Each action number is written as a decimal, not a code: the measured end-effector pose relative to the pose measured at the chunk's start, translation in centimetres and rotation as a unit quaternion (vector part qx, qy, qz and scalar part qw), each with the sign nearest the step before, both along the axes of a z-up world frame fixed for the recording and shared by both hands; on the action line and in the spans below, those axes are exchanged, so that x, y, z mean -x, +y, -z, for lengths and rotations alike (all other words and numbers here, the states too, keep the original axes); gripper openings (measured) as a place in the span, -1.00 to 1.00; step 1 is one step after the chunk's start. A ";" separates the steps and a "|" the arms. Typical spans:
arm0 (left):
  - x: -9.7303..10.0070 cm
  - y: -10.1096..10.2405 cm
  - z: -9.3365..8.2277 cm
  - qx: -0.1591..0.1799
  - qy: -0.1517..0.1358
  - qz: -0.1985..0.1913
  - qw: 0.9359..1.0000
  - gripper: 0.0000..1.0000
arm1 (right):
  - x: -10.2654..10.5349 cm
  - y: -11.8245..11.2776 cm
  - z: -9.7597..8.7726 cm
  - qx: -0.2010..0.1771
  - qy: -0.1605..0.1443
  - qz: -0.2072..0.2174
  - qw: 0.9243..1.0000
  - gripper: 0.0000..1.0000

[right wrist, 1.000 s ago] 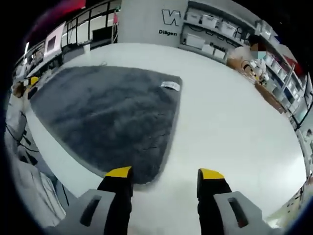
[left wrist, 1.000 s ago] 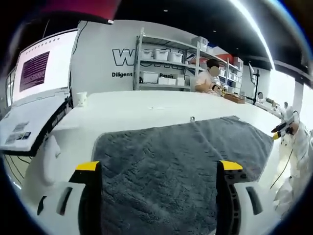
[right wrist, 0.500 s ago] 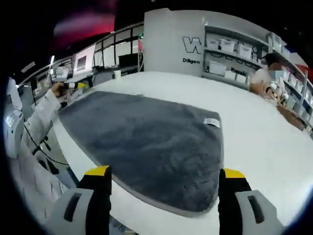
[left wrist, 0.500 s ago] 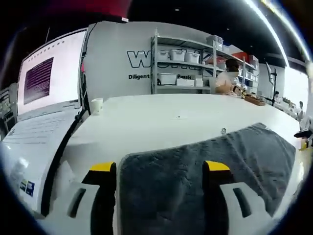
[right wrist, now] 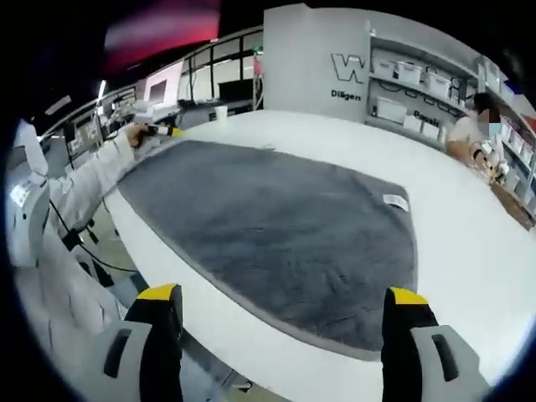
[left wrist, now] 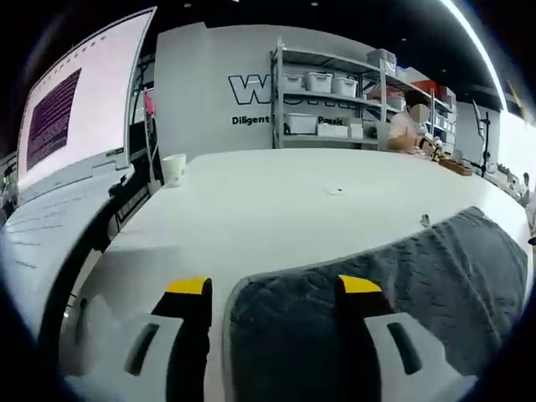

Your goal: Open the folded towel by lifting each exposed corner and separating the folded layers until the towel lies flat within the target outline without major curled edges

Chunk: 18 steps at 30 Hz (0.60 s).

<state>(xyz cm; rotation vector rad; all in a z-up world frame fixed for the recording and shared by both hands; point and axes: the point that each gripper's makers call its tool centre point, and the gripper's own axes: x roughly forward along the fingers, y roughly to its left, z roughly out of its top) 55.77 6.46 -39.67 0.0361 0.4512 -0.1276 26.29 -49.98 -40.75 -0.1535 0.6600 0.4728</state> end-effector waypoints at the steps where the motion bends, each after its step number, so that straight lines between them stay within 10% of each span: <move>1: -0.4 0.4 0.3 0.000 0.002 -0.005 1.000 0.06 | 0.1 0.2 0.0 0.001 -0.001 -0.002 1.000 0.98; 6: -1.3 2.3 1.9 -0.027 0.013 -0.023 0.999 -0.36 | 0.3 1.1 -0.1 0.006 -0.002 -0.016 1.000 0.98; 18: -1.6 2.7 3.9 -0.055 0.039 -0.015 0.998 -0.68 | 0.6 1.2 -0.3 0.017 -0.003 -0.020 1.000 0.98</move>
